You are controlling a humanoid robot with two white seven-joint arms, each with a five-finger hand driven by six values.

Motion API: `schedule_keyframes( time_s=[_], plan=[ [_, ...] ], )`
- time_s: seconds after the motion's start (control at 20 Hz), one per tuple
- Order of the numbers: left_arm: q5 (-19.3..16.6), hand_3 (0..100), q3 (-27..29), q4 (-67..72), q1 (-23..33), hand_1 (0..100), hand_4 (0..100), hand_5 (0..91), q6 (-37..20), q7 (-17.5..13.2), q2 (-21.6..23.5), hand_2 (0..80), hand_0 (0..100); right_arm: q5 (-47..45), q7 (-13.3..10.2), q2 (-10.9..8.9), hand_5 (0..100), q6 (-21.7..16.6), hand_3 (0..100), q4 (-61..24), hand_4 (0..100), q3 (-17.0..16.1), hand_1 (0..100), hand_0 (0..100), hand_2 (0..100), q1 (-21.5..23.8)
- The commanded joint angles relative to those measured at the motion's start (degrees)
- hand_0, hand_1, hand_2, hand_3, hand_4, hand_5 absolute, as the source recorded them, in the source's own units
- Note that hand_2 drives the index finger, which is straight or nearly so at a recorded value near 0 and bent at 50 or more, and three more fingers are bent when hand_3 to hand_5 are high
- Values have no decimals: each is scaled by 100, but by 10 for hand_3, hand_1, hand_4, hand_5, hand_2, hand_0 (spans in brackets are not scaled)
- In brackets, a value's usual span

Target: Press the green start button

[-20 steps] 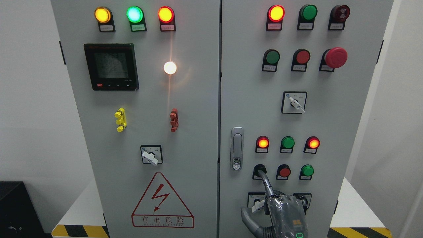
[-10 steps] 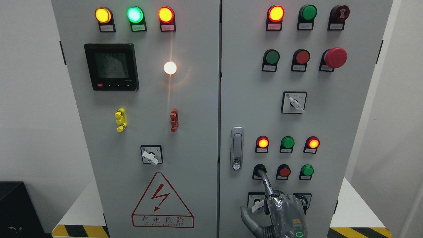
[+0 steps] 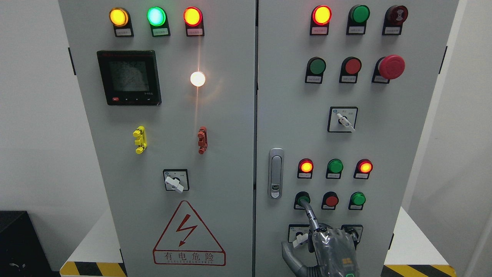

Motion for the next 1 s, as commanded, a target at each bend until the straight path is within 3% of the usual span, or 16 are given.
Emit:
schedule_keyframes(
  time_s=[0.0, 0.5, 0.8, 0.95],
  plan=[
    [0, 0, 0, -158, -132, 556, 0, 0, 2, -5, 0, 0, 120, -277, -18, 1, 954, -76, 948, -437, 850, -3, 378, 450, 65, 163],
    [0, 0, 0, -158, -132, 556, 0, 0, 2, -5, 0, 0, 120, -1183, 96, 1, 866, -129, 893, -1079, 809, 59, 300, 440, 64, 716],
    [0, 0, 0, -158, -132, 556, 0, 0, 2, -5, 0, 0, 120, -1807, 105, 1, 830, -94, 824, -1369, 792, 59, 225, 208, 50, 989],
    [0, 0, 0, -158, -132, 556, 0, 0, 2, -5, 0, 0, 120, -2088, 105, 1, 763, -59, 754, -1457, 728, 59, 215, 67, 34, 1050]
  ],
)
